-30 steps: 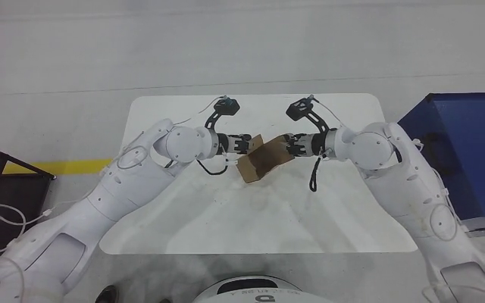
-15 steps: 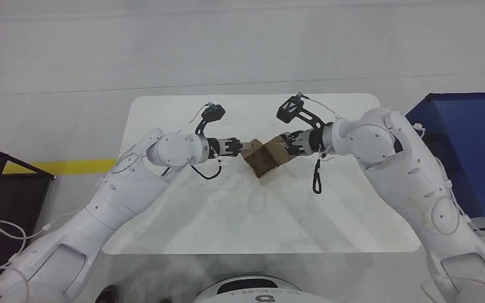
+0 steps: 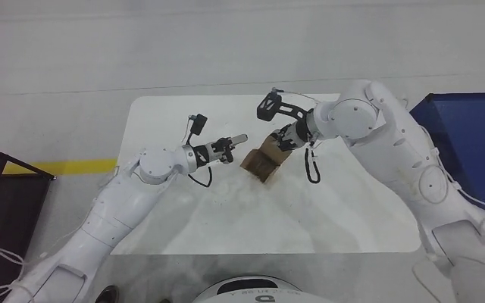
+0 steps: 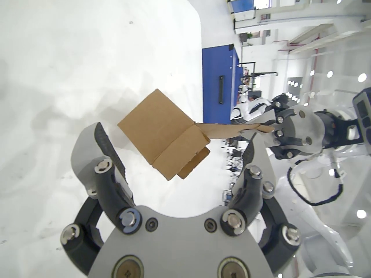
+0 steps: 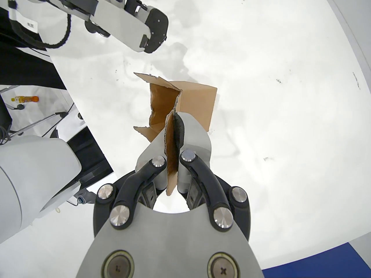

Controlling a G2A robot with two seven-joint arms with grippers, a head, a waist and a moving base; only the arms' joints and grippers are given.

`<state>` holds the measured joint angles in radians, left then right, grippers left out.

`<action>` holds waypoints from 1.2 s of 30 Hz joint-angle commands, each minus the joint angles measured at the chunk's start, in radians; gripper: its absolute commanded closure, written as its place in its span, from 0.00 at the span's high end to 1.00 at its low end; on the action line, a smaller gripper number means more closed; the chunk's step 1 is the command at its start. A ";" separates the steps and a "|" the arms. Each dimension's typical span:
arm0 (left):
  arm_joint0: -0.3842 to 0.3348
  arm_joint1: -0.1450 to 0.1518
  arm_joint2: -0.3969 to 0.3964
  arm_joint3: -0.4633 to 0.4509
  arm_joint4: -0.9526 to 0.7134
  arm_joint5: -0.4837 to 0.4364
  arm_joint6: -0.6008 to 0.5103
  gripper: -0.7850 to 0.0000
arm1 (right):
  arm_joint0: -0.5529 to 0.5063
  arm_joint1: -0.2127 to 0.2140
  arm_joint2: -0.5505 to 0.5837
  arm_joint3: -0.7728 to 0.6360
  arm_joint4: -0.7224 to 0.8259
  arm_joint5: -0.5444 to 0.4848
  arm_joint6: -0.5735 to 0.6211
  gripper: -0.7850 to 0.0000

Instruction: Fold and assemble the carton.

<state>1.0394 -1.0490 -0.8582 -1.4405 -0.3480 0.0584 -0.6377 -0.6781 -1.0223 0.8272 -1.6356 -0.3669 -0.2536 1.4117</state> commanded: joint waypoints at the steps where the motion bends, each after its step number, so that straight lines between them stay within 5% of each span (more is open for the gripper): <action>1: -0.005 -0.013 0.014 0.039 -0.049 -0.011 0.010 1.00 | 0.013 -0.005 -0.015 0.008 -0.006 0.009 0.001 1.00; 11: -0.063 -0.061 0.067 0.150 -0.114 -0.025 -0.009 1.00 | -0.059 0.017 0.083 -0.070 -0.080 0.132 -0.159 1.00; 22: -0.108 -0.119 0.130 0.232 -0.227 -0.079 -0.108 1.00 | -0.514 0.099 0.447 -0.300 -0.011 0.289 -0.329 1.00; 31: -0.144 -0.145 0.158 0.288 -0.186 -0.090 -0.170 1.00 | -0.514 0.099 0.447 -0.300 -0.011 0.289 -0.329 1.00; 36: -0.141 -0.143 0.144 0.283 -0.156 -0.123 -0.211 1.00 | -0.591 0.111 0.516 -0.264 0.044 0.382 -0.262 1.00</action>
<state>0.8957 -1.1927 -0.7103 -1.1551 -0.5067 -0.0562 -0.8386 -1.2503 -0.9161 1.3226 -1.9014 -0.3303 0.1014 1.1121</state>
